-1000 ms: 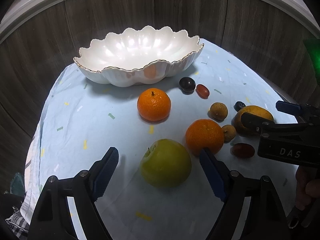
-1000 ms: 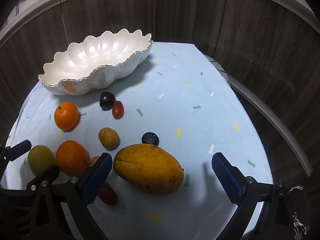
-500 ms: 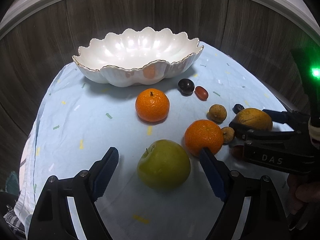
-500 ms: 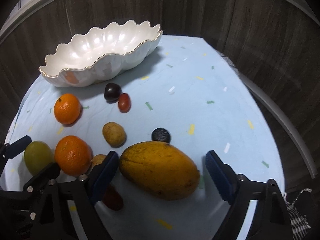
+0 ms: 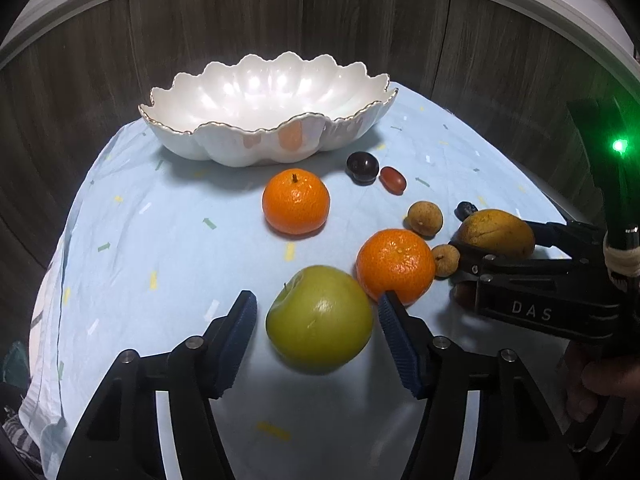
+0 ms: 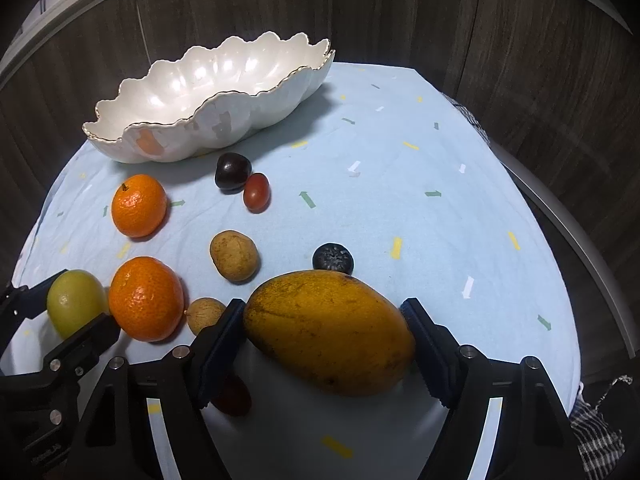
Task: Organize fruits
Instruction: 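Move the left tool to the green apple while the right tool approaches the mango, then close the left tool on the green apple while the right tool grips the mango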
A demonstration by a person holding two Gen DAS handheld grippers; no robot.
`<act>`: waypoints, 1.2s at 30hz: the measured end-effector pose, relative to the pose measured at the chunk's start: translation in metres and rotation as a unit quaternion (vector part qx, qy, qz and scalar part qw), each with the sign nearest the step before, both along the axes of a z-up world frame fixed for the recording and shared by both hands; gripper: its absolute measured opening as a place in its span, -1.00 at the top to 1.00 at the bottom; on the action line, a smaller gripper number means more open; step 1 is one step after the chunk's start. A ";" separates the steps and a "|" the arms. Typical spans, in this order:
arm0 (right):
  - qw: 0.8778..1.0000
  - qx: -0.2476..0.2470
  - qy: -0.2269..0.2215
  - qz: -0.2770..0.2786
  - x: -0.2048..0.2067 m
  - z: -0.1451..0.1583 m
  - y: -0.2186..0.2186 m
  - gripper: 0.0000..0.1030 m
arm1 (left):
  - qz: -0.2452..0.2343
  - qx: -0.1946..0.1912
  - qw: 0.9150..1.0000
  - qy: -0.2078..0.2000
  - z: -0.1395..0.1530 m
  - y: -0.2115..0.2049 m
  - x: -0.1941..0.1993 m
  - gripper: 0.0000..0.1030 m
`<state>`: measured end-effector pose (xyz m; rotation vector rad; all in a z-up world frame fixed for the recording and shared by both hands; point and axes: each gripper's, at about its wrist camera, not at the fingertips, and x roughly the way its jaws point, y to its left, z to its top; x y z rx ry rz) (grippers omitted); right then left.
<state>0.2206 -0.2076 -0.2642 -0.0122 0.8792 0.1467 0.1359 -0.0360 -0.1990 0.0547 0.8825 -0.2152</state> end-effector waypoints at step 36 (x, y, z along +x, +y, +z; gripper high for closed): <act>0.999 -0.004 -0.035 0.002 -0.016 0.019 -0.001 -0.48 | 0.015 0.003 1.000 -0.028 0.014 0.007 -0.010 0.05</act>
